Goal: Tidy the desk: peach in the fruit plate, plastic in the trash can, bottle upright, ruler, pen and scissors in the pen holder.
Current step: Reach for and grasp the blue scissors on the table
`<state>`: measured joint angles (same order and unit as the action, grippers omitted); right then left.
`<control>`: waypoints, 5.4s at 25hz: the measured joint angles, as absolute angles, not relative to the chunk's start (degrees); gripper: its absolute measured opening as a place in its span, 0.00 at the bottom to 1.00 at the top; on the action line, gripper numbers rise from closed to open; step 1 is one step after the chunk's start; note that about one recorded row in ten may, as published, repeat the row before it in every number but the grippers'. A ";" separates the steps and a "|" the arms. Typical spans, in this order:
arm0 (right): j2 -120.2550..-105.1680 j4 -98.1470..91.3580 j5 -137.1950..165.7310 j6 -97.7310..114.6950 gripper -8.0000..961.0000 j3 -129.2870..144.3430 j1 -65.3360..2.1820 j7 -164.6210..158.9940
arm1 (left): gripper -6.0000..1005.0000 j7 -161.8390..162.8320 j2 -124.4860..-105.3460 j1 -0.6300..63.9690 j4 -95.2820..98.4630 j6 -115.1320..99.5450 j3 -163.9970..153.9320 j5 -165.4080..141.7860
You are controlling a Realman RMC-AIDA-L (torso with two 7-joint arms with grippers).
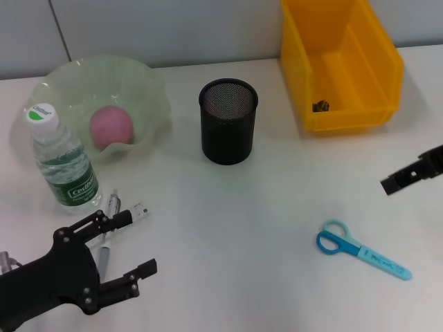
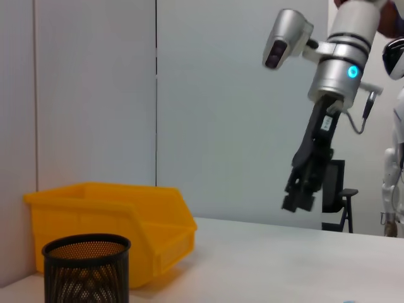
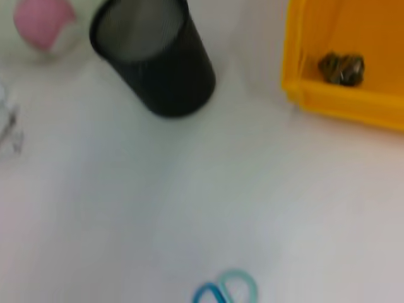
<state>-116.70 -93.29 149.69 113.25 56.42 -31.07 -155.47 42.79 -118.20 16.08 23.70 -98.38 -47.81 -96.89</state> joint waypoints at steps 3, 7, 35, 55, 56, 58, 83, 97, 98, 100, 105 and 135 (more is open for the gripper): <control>-116.76 -93.29 151.47 115.15 0.86 57.62 -32.07 -153.56 | 0.81 42.85 -118.29 16.33 23.41 -97.10 -47.81 -96.94; -116.78 -93.31 153.53 116.69 0.86 61.32 -33.01 -147.48 | 0.81 42.87 -118.30 16.76 23.36 -96.09 -47.72 -96.95; -119.47 -87.12 157.67 104.67 0.86 82.45 -28.06 -152.77 | 0.81 42.98 -118.39 17.76 23.13 -94.32 -47.73 -96.94; -119.15 -83.90 157.50 98.74 0.85 84.81 -28.80 -152.17 | 0.81 42.98 -118.42 18.32 22.62 -93.71 -47.80 -96.94; -119.14 -83.90 157.49 98.75 0.85 85.03 -28.90 -152.08 | 0.81 42.98 -118.41 18.33 22.60 -93.74 -47.81 -96.94; -119.15 -83.69 157.49 98.77 0.85 85.35 -29.12 -152.02 | 0.81 42.98 -118.37 18.34 22.59 -93.82 -47.81 -96.94; -119.27 -77.65 157.60 96.66 0.85 87.04 -31.72 -150.83 | 0.81 43.04 -118.30 18.95 22.59 -94.20 -47.81 -96.94; -119.27 -75.47 157.55 95.33 0.84 87.01 -32.29 -150.76 | 0.81 43.07 -118.30 18.99 22.62 -94.31 -47.81 -96.94; -119.27 -75.47 157.55 95.33 0.84 87.01 -32.29 -150.76 | 0.81 43.07 -118.30 18.99 22.60 -94.35 -47.81 -96.94; -119.27 -74.81 157.53 95.20 0.84 87.01 -32.47 -150.76 | 0.81 43.07 -118.30 18.95 22.54 -94.40 -47.81 -96.94; -119.33 -74.69 157.43 94.68 0.84 87.01 -32.52 -150.76 | 0.81 43.07 -118.32 19.00 22.50 -94.40 -47.81 -96.99; -119.44 -73.57 157.41 93.33 0.56 89.30 -32.53 -151.47 | 0.81 43.07 -118.39 18.98 22.51 -94.71 -47.81 -97.33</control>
<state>-119.44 -73.57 157.41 93.33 89.30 -32.53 -151.47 43.07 -118.39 18.98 22.51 -94.71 -47.81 -97.33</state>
